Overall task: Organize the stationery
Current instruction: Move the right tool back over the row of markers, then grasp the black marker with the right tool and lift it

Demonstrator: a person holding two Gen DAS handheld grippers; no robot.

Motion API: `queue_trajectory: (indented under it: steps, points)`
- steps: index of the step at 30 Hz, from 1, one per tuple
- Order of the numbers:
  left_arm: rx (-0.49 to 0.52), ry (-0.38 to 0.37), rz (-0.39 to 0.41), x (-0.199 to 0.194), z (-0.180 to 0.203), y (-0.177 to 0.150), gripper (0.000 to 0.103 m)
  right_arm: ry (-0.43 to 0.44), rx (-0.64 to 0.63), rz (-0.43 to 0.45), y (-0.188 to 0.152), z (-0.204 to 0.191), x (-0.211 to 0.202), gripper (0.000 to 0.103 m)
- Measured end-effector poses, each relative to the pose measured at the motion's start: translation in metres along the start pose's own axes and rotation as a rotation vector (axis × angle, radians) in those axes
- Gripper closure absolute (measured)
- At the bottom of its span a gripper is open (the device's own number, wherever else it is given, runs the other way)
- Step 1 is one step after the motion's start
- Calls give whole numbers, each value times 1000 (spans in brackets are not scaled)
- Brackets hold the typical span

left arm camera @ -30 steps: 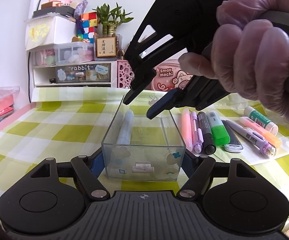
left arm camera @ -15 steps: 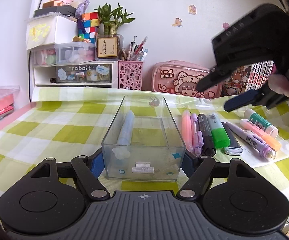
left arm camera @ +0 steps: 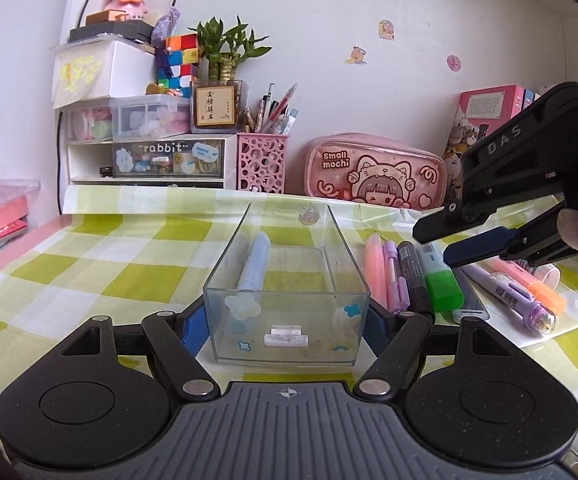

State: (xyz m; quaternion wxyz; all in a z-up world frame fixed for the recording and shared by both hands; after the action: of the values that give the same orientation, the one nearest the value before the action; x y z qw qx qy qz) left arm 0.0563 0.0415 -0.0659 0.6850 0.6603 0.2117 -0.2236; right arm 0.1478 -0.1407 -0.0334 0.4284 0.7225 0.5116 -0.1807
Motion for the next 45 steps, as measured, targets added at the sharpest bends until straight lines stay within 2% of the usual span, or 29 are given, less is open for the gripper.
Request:
queue_trajectory:
  steps: [4,13,18,24,28,39,45]
  points:
    - [29,18,-12,2,3,1,30,-24,2,-33,-5,1,17,81]
    - [30,22,-21,4,3,0,30,-140,-59,-23,-9,-4,26,85]
    - [31,24,-20,3,3,0,30,-177,-98,-2,-10,-5,27,85]
    - [32,18,-21,3,3,0,30,-224,-130,-26,-7,-1,20,87]
    - [34,15,-20,3,3,0,30,-211,-132,-55,-9,5,14,87]
    - [35,18,-19,3,3,1,30,-121,-71,-44,-2,11,11,86]
    - [35,17,-21,3,3,1,30,-168,-107,-50,8,5,23,85]
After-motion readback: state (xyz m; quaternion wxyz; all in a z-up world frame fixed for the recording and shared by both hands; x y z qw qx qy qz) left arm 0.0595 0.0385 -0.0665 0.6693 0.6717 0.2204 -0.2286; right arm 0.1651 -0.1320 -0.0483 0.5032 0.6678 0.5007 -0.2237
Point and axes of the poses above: each gripper's, at about its wrist camera, not at the fingertips, and x roughly the way its jaws point, z to its right, y to its top, the point moved 4 cm from there along x, roughly the way its jaws point, and after that the axes turned 14 degrees about -z, right-handed, at the moved point
